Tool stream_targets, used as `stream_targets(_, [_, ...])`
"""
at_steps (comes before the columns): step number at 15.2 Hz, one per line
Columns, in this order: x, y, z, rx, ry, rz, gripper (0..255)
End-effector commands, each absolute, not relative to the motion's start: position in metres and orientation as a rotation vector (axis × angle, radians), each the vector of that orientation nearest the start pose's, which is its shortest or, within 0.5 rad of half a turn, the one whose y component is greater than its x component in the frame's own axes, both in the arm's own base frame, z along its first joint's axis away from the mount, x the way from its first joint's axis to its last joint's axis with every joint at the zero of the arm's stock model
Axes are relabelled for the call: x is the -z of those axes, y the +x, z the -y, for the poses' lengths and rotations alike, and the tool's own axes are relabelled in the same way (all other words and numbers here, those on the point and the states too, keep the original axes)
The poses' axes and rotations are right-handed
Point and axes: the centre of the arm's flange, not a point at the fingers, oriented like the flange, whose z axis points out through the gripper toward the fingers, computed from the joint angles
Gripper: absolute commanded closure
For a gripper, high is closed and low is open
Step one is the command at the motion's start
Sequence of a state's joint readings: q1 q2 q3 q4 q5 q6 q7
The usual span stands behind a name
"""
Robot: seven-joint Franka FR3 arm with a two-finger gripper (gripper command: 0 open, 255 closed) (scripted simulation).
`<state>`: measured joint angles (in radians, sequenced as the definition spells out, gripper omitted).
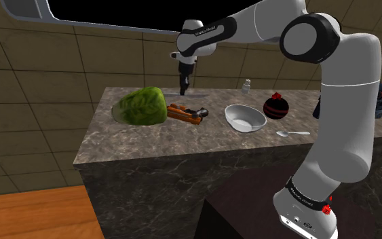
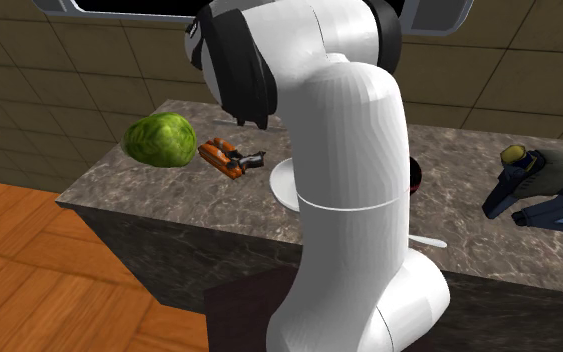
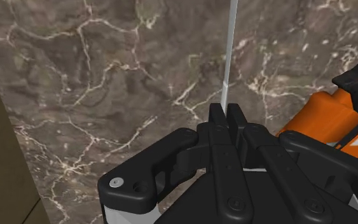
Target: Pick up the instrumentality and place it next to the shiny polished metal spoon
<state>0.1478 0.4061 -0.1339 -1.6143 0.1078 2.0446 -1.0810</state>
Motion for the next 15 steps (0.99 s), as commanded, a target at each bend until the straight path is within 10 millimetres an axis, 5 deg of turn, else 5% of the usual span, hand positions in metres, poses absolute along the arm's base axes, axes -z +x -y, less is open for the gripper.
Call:
stream_targets(1, [-0.406,0.671,-0.026,0.072,-2.691,1.574,255])
stream_targets(9, [-0.448,0.671,-0.026,0.072,-2.691,1.574,255])
stream_targets(15, [-0.449,0.605,0.018,0.072,-2.691,1.574,255])
